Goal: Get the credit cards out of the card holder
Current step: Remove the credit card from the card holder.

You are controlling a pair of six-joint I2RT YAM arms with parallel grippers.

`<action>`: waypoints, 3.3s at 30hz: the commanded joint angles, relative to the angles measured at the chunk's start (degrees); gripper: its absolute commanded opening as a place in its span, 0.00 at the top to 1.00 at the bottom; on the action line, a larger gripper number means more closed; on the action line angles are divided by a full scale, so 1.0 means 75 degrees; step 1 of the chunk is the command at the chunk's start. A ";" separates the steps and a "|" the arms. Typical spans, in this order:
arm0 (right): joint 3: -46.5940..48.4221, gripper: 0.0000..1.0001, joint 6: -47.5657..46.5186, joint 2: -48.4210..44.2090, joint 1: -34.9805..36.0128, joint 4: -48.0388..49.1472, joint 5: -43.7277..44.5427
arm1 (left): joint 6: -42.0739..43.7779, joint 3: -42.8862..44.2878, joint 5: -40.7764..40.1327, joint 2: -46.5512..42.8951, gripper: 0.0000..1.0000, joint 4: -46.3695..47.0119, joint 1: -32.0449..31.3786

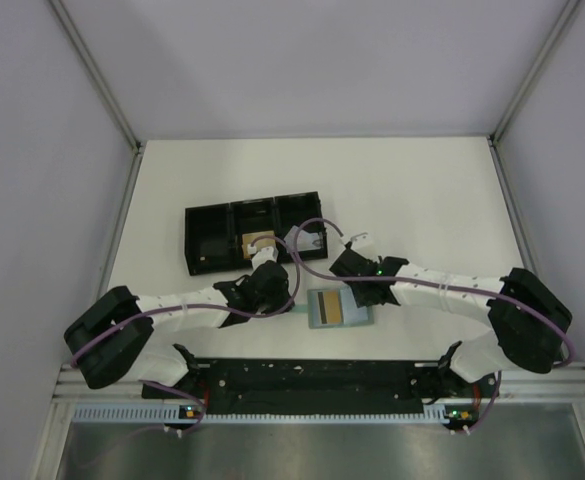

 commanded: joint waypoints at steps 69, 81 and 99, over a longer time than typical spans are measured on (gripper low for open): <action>-0.2576 0.72 0.1263 -0.1110 -0.1982 0.5903 -0.6400 | 0.0434 0.1172 0.1058 0.0838 0.82 0.0609 -0.0190; -0.2986 0.72 0.1638 -0.0161 -0.2357 0.6851 -0.7032 | 0.0306 0.0949 0.1128 0.1002 0.84 0.0702 -0.0190; -0.3221 0.84 0.2083 0.0332 -0.2439 0.8563 -0.8110 | 0.0177 0.0597 0.0929 0.1014 0.89 0.0632 -0.0190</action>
